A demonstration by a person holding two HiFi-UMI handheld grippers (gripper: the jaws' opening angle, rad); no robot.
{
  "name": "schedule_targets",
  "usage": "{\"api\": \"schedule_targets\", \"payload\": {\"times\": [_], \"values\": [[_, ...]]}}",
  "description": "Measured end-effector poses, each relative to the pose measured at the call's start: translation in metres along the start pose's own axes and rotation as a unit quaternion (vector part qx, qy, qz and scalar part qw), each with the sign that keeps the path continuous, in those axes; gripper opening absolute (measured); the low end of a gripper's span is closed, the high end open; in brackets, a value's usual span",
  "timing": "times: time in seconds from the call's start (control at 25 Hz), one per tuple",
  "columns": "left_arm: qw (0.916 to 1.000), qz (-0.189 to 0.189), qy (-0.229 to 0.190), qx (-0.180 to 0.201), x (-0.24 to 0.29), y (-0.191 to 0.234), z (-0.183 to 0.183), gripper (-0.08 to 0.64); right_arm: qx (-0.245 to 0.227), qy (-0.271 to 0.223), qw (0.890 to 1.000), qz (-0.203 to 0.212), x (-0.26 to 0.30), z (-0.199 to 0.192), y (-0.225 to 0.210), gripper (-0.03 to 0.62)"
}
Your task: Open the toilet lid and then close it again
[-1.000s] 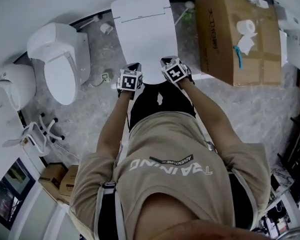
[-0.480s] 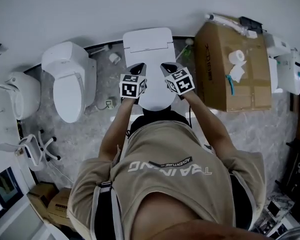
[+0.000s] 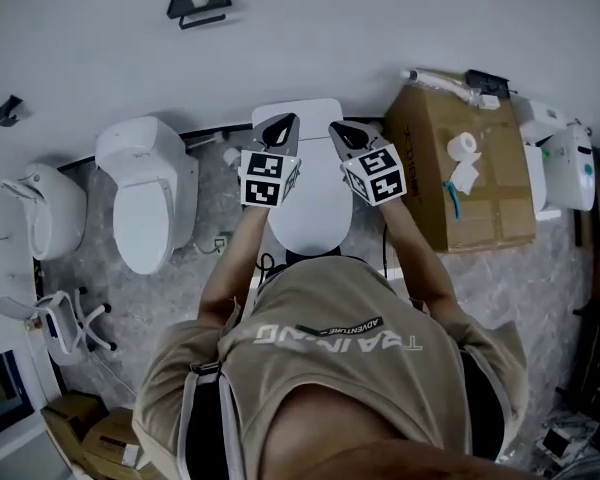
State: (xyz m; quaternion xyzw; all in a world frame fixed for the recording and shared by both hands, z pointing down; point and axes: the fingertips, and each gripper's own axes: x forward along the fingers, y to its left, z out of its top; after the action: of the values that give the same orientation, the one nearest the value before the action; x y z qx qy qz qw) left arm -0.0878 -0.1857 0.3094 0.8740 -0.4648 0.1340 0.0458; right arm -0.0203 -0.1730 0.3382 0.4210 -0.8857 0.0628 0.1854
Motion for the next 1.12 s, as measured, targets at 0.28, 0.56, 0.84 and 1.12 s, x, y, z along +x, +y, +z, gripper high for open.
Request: {"api": "schedule_targets", "payload": {"times": [0.28, 0.56, 0.84, 1.12], "values": [[0.9973, 0.024, -0.068, 0.013, -0.026, 0.012, 0.055, 0.003, -0.013, -0.08, 0.997, -0.002, -0.027, 0.066, 0.006, 0.012], [0.9883, 0.041, -0.144, 0.031, -0.05, 0.007, 0.102, 0.003, -0.01, -0.186, 0.981, -0.055, -0.076, 0.116, -0.006, 0.012], [0.9826, 0.044, -0.17, 0.061, -0.066, -0.002, 0.126, 0.003, 0.005, -0.199, 0.979, -0.048, -0.084, 0.124, -0.001, 0.012], [0.9842, 0.041, -0.161, 0.062, -0.072, -0.002, 0.119, 0.003, 0.004, -0.197, 0.979, -0.054, -0.087, 0.121, 0.005, 0.012]]}}
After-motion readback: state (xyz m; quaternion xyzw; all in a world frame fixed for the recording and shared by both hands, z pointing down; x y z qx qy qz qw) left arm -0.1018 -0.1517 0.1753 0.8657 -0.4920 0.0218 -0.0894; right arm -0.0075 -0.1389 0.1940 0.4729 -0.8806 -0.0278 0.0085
